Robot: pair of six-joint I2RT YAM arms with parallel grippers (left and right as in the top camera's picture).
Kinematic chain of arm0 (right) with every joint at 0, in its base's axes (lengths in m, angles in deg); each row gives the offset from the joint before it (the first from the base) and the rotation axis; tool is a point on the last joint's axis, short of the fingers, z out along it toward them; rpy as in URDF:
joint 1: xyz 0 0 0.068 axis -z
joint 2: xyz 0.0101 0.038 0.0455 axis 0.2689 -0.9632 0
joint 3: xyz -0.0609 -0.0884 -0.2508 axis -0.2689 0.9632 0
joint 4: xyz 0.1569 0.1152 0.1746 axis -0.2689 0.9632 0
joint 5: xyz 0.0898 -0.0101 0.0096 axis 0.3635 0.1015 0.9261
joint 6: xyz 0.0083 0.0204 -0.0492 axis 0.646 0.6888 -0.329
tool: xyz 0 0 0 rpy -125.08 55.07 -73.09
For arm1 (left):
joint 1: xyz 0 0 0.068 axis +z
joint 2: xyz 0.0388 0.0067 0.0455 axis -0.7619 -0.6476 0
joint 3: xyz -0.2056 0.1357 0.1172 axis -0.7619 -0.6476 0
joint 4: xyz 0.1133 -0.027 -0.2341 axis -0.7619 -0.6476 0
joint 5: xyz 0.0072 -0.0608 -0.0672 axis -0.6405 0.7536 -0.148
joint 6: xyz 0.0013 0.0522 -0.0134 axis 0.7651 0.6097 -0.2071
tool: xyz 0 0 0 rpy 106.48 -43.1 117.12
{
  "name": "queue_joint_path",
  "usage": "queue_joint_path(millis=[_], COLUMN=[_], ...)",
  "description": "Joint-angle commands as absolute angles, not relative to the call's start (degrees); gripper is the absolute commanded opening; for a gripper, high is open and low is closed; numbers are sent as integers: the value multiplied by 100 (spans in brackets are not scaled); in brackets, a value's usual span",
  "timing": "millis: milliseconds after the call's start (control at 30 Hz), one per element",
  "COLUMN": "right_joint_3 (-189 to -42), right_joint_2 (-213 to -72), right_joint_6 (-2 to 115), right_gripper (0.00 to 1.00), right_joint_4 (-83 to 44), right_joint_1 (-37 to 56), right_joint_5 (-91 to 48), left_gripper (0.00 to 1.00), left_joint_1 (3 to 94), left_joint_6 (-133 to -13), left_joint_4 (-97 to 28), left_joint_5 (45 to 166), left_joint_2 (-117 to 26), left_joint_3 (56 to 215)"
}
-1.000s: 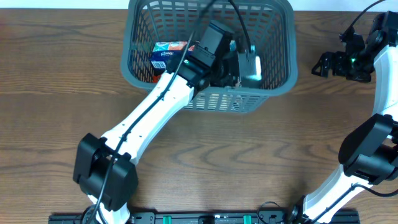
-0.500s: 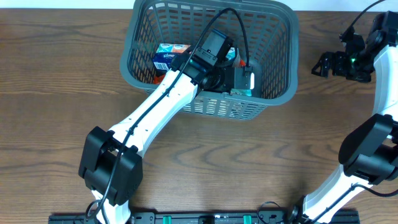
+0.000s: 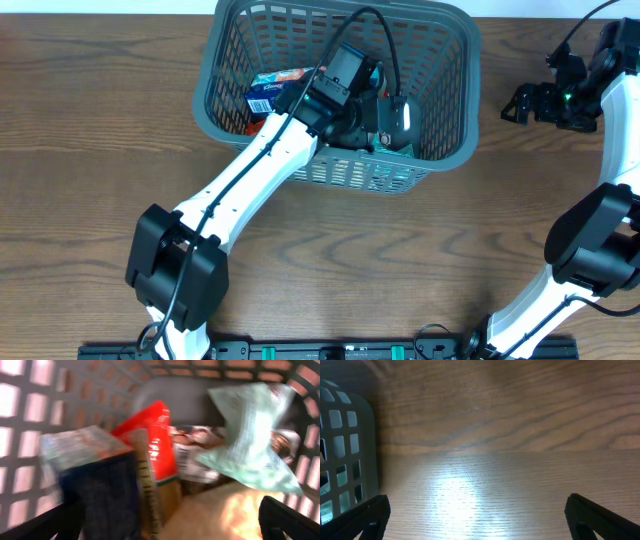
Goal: Pack container
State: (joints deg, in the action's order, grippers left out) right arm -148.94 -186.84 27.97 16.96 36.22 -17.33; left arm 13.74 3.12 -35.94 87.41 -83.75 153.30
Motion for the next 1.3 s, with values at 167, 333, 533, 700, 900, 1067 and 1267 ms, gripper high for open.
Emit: queue_joint_path(millis=[167, 333, 533, 700, 900, 1067, 1267], right_joint_3=[-14890, -14890, -14892, -14896, -14896, -14896, -14896], right_joint_2=[-18710, -18710, -18710, -18708, -18708, -18710, -18710], right_joint_6=[2703, 2507, 2509, 2463, 2268, 1910, 1912], right_gripper=[99, 99, 99, 99, 99, 98, 89], right_joint_4=[1639, 1550, 1379, 1268, 1027, 953, 746], right_joint_1=[3576, 3576, 3576, 3570, 3473, 3240, 2934], right_joint_5=[-1506, -750, -218, 20, 700, 1126, 1115], left_gripper=[99, 99, 99, 99, 99, 99, 99], left_joint_1=[1900, 2274, 3065, 3841, 4593, 4984, 5172], left_joint_6=[-722, -969, -2049, -2750, -2851, -3048, -3135], left_joint_4=[-2982, -3010, -3432, -3906, -4345, -4494, -4907], left_joint_5=[8404, 7829, 7718, 7720, 7720, 7722, 7722], left_joint_2=[-7448, -7037, -6602, -6305, -6150, -6163, -6163], left_joint_3=[15419, 15419, 15419, 15419, 15419, 15410, 15402])
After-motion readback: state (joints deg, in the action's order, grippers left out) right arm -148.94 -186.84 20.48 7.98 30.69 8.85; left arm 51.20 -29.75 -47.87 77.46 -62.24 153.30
